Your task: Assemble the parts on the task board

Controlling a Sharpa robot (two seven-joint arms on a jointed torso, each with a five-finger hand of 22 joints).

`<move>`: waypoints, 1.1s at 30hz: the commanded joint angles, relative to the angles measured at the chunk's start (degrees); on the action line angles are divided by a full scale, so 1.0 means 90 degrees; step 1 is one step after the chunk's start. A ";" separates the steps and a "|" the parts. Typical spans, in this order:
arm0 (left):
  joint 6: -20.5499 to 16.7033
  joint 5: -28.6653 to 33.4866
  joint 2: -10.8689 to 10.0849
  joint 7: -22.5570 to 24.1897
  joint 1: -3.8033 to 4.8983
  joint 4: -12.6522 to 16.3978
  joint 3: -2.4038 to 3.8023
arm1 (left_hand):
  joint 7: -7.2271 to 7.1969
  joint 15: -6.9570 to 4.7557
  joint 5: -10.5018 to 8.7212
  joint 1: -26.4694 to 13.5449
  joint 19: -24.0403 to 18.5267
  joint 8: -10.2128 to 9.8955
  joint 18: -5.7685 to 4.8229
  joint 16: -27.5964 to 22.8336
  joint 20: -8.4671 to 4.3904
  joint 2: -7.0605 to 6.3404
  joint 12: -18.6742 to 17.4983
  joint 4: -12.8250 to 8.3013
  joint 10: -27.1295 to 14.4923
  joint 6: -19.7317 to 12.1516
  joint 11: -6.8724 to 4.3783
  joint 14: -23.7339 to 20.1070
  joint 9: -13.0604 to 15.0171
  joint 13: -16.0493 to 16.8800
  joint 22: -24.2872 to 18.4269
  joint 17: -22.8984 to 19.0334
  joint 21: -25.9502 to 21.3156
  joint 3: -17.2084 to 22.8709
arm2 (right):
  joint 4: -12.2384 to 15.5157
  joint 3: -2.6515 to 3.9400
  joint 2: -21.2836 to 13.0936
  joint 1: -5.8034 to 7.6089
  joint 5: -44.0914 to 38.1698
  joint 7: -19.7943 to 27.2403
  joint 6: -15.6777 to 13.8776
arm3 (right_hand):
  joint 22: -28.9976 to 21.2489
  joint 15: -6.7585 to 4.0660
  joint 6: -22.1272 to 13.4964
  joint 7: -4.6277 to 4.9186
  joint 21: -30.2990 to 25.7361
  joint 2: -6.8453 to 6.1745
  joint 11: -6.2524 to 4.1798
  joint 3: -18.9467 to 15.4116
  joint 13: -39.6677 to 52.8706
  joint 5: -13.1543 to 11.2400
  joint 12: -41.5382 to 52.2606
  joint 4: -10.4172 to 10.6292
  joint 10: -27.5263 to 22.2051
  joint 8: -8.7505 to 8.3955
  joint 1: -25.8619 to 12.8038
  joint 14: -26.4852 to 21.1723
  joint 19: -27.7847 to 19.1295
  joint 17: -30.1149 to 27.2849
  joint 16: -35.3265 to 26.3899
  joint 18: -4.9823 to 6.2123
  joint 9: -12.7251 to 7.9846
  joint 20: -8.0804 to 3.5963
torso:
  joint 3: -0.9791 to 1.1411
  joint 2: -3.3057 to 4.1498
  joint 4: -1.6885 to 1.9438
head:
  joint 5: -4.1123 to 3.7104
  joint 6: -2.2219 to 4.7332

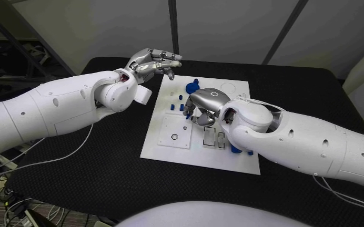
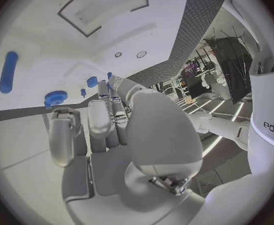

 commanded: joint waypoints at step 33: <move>0.0087 0.0035 0.0091 0.0000 0.0009 -0.0074 0.0007 | 0.0012 -0.0001 -0.0014 0.0001 0.0021 -0.0023 -0.0070 -0.0037 0.0036 0.0069 -0.0017 0.0017 -0.0045 -0.0041 0.0026 0.0048 -0.0009 -0.0006 -0.0016 -0.0011 -0.0049 -0.0049 | -0.0128 -0.0016 0.0193 -0.0175 -0.0163 0.0115 0.0353 | 0.1242 -0.0030 -0.0001 0.0009 0.0036 0.0040 0.0036 0.0014 -0.0011 -0.0020 -0.0041 -0.0043 -0.0024 0.0007 -0.0012 0.0075 0.0388 -0.0008 -0.0021 -0.0114 0.0009 -0.0037 | -0.0002 -0.0007 0.0001 | 0.0121 -0.0076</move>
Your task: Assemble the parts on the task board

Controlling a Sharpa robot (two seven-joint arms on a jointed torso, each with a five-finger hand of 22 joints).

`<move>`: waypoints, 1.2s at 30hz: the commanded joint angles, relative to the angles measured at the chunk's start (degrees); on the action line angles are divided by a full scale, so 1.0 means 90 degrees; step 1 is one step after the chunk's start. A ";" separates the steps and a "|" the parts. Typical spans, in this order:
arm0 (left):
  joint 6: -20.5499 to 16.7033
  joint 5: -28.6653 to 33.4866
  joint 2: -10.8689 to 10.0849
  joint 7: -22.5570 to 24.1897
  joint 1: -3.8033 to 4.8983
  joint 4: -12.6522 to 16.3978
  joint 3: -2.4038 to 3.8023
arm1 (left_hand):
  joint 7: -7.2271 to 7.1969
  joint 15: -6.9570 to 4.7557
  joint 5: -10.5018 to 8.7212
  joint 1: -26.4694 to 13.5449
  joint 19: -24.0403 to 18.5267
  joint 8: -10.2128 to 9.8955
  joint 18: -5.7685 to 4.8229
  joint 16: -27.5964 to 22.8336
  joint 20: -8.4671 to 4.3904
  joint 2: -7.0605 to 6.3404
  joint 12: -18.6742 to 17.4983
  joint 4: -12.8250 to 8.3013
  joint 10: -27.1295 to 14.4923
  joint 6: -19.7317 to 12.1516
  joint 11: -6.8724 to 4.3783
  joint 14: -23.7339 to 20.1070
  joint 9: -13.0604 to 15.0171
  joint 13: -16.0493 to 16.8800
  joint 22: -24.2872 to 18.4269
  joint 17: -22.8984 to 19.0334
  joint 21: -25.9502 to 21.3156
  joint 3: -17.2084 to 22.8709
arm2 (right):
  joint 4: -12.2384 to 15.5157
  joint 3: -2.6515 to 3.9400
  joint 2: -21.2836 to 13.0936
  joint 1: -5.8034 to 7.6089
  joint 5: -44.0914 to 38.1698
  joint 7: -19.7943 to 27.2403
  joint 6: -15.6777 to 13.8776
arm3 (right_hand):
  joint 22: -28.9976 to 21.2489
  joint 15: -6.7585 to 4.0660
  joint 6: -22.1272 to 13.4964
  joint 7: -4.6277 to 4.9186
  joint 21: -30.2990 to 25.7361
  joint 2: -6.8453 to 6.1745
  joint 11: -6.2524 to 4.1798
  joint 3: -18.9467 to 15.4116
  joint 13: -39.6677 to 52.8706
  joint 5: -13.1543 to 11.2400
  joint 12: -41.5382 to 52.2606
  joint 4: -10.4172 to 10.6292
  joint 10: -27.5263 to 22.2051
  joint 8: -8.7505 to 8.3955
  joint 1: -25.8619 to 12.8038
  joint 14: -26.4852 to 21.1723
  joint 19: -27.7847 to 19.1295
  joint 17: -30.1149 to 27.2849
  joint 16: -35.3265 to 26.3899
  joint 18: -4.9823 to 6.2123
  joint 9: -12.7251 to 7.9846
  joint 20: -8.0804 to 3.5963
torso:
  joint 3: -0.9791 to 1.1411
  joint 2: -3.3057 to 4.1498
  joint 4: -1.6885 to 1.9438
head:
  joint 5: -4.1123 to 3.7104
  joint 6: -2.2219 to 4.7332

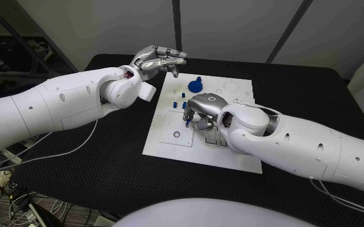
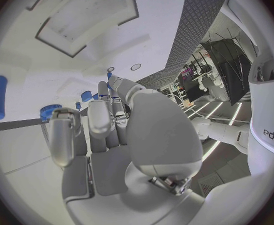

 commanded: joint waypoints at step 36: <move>0.0095 0.0034 0.0041 -0.0044 0.0010 -0.0079 0.0006 | 0.0016 0.0003 -0.0018 -0.0007 0.0024 -0.0031 -0.0071 -0.0050 0.0039 0.0073 -0.0022 0.0001 -0.0029 -0.0046 0.0006 0.0050 -0.0014 -0.0007 -0.0016 -0.0010 -0.0036 -0.0045 | 0.0042 -0.0001 -0.0022 -0.0019 -0.0048 0.0056 0.0128 | 0.1250 -0.0030 0.0025 0.0011 0.0044 0.0052 0.0038 0.0013 -0.0018 -0.0015 -0.0037 -0.0057 -0.0025 0.0011 -0.0025 0.0074 0.0393 -0.0019 -0.0023 -0.0116 0.0015 -0.0037 | -0.0002 -0.0002 0.0000 | 0.0031 -0.0028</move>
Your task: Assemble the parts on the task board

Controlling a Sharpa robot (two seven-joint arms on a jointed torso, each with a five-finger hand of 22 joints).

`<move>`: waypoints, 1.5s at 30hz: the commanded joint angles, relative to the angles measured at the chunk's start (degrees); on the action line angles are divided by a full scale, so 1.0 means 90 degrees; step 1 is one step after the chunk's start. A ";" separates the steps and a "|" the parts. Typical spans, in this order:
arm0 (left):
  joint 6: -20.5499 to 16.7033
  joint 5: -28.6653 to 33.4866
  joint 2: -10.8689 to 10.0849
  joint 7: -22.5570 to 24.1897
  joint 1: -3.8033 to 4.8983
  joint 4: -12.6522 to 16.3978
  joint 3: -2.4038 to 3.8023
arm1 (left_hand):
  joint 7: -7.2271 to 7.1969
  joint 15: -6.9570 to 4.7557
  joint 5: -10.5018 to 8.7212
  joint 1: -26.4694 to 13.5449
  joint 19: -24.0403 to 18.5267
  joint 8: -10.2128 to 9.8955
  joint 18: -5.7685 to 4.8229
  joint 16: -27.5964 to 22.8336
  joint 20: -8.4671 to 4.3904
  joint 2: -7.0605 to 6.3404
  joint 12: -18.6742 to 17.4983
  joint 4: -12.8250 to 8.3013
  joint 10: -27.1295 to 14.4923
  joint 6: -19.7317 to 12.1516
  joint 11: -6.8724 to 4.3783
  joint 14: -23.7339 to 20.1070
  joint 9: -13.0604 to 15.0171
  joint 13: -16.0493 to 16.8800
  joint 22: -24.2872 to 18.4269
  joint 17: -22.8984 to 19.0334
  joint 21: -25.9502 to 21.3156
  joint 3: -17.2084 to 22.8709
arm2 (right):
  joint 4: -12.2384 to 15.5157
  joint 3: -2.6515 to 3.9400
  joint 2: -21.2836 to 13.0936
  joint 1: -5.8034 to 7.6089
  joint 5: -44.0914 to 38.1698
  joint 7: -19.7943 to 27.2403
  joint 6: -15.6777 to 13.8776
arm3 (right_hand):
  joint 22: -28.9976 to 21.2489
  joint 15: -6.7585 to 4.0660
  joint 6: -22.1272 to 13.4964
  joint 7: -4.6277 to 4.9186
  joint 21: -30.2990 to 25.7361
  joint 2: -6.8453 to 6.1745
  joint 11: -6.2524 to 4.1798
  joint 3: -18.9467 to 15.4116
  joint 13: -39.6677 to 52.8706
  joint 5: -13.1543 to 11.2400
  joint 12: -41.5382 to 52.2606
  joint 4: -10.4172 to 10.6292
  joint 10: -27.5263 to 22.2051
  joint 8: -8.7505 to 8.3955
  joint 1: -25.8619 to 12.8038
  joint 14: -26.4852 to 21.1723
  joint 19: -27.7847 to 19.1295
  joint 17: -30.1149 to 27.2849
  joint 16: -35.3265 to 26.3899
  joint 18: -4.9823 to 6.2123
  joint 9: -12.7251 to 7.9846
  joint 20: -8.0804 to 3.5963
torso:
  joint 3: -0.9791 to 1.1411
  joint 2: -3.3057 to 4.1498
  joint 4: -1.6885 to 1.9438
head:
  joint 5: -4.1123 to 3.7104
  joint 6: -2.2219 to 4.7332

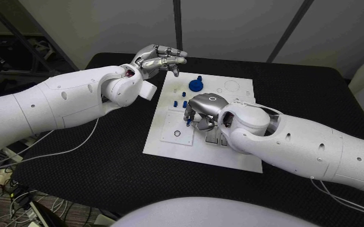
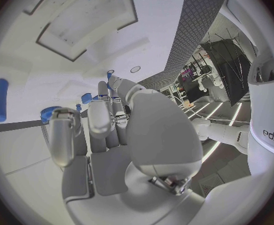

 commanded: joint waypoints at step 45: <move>0.0090 0.0032 0.0000 -0.0049 0.0012 -0.0007 0.0006 | 0.0018 0.0005 -0.0024 -0.0009 0.0027 -0.0039 -0.0071 -0.0031 0.0041 0.0077 -0.0027 0.0000 -0.0038 -0.0051 0.0010 0.0052 -0.0010 -0.0008 -0.0018 -0.0010 -0.0050 -0.0060 | -0.0138 -0.0223 0.0143 -0.0006 -0.0063 0.0010 0.0137 | 0.1185 0.0012 -0.0159 0.0064 -0.0029 0.0023 0.0102 -0.0024 -0.0106 -0.0023 -0.0059 -0.0082 -0.0251 -0.0067 -0.0149 0.0041 0.0346 -0.0131 -0.0088 -0.0095 -0.0024 -0.0014 | 0.0002 0.0003 -0.0003 | -0.0003 -0.0045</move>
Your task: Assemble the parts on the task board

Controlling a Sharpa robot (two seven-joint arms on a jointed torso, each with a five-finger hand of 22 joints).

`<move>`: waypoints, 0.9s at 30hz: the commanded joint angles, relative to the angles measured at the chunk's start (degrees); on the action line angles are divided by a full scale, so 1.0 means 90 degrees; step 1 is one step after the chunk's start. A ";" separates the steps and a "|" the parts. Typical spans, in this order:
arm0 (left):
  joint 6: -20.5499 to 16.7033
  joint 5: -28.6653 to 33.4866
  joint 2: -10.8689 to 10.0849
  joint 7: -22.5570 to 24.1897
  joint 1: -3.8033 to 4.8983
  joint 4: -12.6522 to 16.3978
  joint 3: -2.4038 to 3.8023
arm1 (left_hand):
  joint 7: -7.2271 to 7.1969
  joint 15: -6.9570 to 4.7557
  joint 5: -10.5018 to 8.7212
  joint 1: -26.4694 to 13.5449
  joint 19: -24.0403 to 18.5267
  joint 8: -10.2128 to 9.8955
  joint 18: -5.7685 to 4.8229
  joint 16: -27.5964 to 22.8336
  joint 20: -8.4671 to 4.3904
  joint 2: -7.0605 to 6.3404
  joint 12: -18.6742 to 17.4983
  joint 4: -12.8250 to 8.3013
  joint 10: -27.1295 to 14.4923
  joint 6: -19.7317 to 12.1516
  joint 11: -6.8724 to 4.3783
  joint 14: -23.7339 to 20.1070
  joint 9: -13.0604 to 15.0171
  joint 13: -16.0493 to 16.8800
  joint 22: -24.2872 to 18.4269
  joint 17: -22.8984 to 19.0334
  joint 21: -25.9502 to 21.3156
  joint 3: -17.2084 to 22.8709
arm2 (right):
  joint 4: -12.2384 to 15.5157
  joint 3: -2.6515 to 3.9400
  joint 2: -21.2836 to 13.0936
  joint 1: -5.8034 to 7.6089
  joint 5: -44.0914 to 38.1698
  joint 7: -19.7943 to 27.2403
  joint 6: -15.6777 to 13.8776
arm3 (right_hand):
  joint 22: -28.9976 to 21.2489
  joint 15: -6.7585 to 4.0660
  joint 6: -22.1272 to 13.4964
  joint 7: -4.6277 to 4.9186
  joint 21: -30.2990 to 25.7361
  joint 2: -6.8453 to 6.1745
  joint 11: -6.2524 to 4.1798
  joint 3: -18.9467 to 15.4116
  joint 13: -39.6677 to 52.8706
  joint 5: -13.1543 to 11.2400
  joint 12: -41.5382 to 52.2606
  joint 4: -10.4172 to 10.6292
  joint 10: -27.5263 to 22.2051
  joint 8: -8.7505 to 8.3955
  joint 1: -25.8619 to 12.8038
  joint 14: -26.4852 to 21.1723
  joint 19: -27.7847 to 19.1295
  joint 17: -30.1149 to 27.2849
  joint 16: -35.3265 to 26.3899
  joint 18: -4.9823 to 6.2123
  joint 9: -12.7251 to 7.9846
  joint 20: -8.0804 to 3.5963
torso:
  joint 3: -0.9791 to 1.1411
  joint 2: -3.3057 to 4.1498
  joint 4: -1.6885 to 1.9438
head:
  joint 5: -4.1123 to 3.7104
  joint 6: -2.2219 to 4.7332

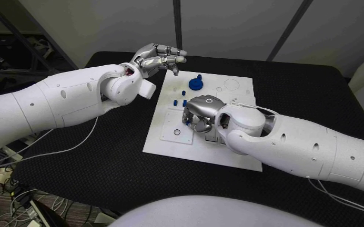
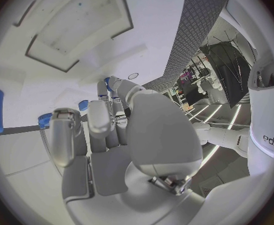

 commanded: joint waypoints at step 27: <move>0.0140 0.0031 -0.0041 -0.0032 0.0009 0.0002 0.0006 | -0.0002 0.0009 -0.0033 -0.0013 0.0008 -0.0049 -0.0072 -0.0049 0.0021 0.0081 -0.0033 -0.0001 -0.0049 -0.0032 0.0014 0.0054 -0.0011 -0.0009 -0.0022 -0.0010 -0.0044 -0.0044 | 0.0453 -0.0048 -0.0691 -0.0026 0.0617 0.0821 -0.1853 | 0.0357 0.0235 -0.0791 0.0188 -0.0985 -0.0479 0.0266 -0.0427 -0.0312 -0.0157 0.0033 -0.0105 -0.1305 -0.0044 -0.0393 -0.0195 -0.0180 -0.1048 -0.0733 0.0147 -0.0357 0.0219 | 0.0002 -0.0010 -0.0005 | -0.0016 0.0056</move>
